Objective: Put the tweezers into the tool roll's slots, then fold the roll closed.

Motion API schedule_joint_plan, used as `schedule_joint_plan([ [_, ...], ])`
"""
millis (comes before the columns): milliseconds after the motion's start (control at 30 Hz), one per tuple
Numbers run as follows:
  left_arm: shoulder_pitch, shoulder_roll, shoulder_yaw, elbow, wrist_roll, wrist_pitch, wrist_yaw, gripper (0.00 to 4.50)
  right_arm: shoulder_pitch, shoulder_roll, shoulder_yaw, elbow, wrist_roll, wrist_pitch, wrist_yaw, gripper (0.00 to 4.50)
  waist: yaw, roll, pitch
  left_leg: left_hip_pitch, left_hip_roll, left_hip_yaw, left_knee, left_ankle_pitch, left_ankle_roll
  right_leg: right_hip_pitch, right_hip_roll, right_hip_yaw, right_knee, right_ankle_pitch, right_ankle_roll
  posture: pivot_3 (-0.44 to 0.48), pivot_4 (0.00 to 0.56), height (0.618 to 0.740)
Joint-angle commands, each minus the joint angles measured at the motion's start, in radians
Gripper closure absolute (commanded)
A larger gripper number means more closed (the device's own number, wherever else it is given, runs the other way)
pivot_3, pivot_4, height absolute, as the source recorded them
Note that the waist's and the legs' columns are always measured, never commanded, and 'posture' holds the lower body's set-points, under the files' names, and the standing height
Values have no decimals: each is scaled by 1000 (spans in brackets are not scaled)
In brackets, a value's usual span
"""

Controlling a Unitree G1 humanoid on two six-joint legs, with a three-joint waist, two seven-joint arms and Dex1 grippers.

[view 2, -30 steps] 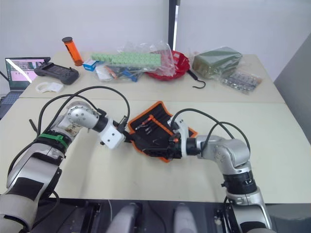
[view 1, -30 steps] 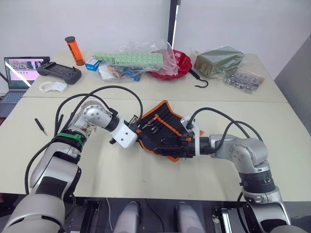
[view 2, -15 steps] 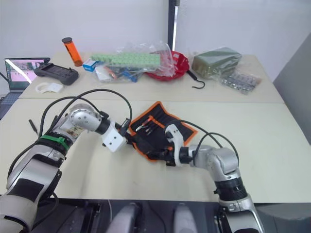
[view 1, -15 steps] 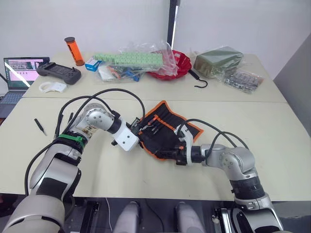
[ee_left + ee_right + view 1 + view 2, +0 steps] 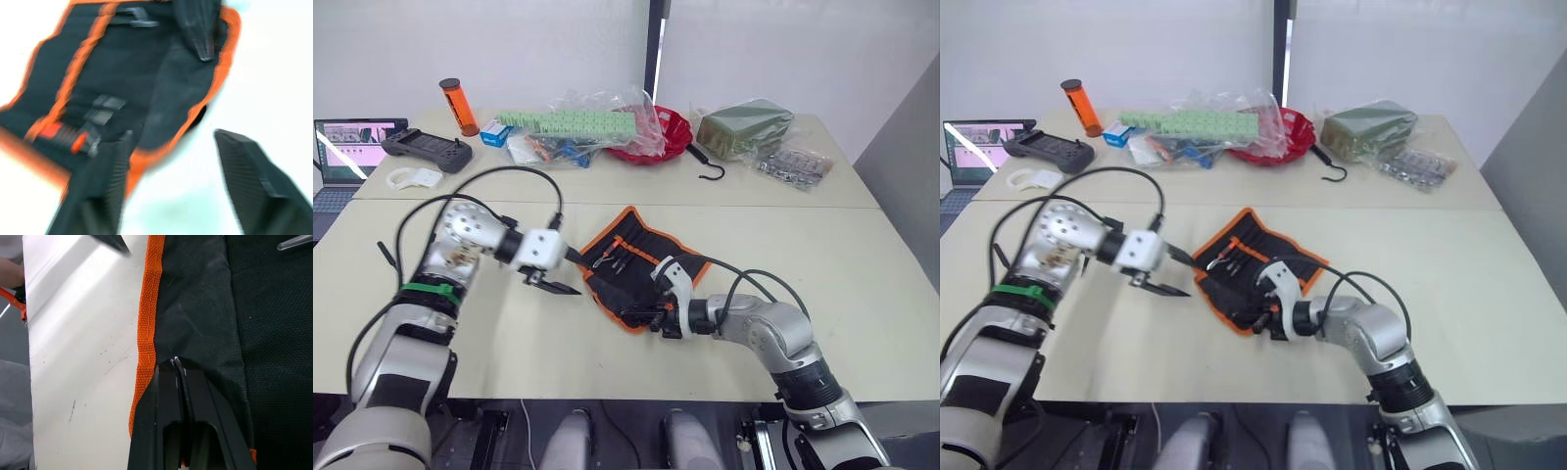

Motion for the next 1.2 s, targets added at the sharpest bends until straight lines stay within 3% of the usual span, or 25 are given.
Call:
schedule_joint_plan([
  [33, -30, 0, 90, -41, -87, 177, 17, 287, 31, -24, 39, 69, -42, 23, -6, 4500, 4, -1, -1, 1, 0, 0, 0, 0, 0, 1, 0, 0, 0, 0, 0, 0, 150, 740],
  [67, -25, -16, 118, -78, -126, 280, 48, 41, 31, -26, 43, 64, -44, 23, -3, 4500, 6, -2, -1, 1, 0, -1, 0, 0, 0, 2, 0, 0, -1, 0, 0, 0, 150, 740],
  [200, 62, -65, 156, -273, -190, 552, 169, 41, 27, -43, 59, 35, -49, 22, 8, 4500, 14, -2, -1, 4, 0, -4, 0, 0, 0, 8, 2, 0, -3, -2, 3, 0, 150, 740],
  [433, 282, -178, 91, -654, -155, 815, 441, 2232, 14, -68, 73, 21, -74, 5, -2, 4500, 18, 0, -2, 10, 0, -3, -3, -1, 1, 12, 2, 3, -4, 0, 0, 0, 150, 740],
  [667, 398, -244, 56, -714, -23, 808, 687, 4474, 14, -66, 68, 20, -86, -3, -6, 4500, 22, 0, -2, 12, 0, -3, -3, -1, 1, 15, 2, 3, -7, -1, 0, 0, 150, 740],
  [900, 501, -252, 95, -646, -1, 739, 766, 4474, 14, -58, 69, 20, -90, -5, -15, 4500, 24, 1, -3, 12, 1, -2, -3, -1, 0, 15, 3, 3, -9, 0, 0, 0, 150, 740],
  [1200, 495, -266, 198, -421, -28, 595, 837, 4474, 20, -62, 72, 15, -91, -2, -14, 4500, 23, 8, -7, 14, 2, -2, -4, -1, 0, 17, 3, 3, -10, -1, 1, 0, 150, 740],
])
